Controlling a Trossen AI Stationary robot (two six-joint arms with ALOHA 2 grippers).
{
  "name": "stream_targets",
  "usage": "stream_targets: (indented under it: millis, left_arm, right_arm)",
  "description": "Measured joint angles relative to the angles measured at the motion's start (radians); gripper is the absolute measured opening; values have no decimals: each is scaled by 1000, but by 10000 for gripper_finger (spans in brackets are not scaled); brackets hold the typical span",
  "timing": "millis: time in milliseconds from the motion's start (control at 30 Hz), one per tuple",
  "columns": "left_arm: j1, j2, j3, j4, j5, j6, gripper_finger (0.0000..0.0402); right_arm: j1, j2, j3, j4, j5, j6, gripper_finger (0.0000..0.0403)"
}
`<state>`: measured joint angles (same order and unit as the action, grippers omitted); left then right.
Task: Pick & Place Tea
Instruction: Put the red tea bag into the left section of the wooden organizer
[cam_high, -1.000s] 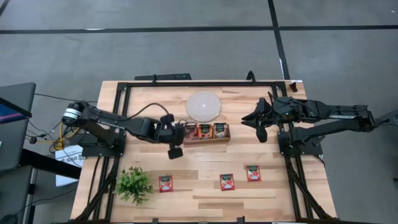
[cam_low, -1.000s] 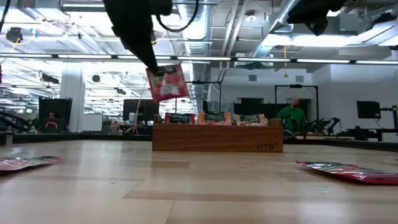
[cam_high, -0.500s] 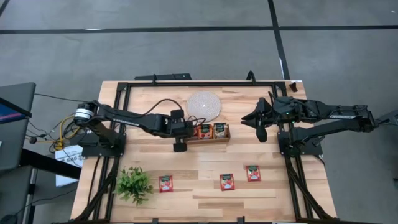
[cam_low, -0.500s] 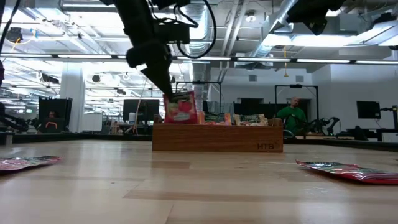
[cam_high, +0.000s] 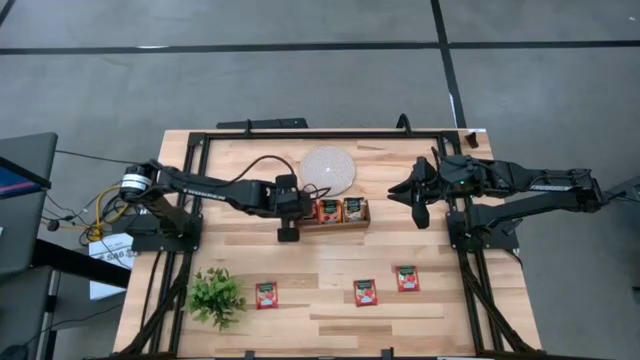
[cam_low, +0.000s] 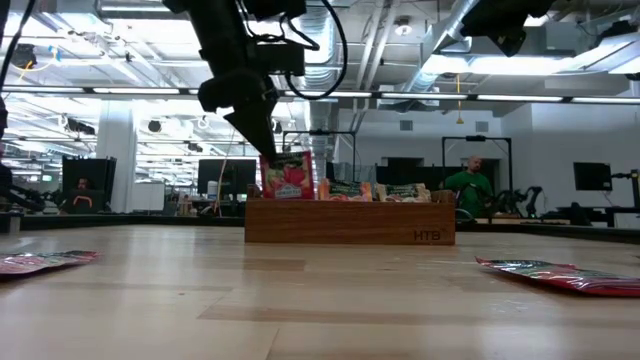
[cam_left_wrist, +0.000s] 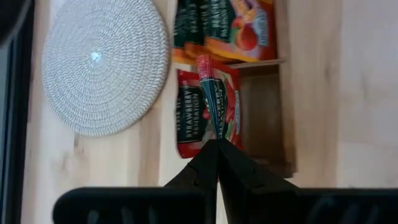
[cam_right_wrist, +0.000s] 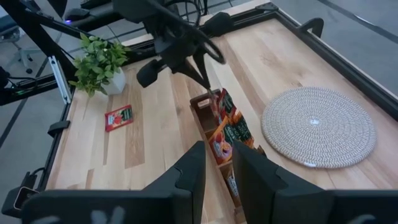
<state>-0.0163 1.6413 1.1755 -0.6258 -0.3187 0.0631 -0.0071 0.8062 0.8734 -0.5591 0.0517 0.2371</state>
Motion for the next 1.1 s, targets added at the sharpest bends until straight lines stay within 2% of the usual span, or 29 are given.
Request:
stream_targets:
  millis: [733,1100]
  left_arm:
    - [13,0,0,16,16,21,1]
    - [20,45,0,28,34,34,39]
  right_arm:
    - [0,0,0,0,0,0,72]
    - [0,0,0,-2,-1,0,72]
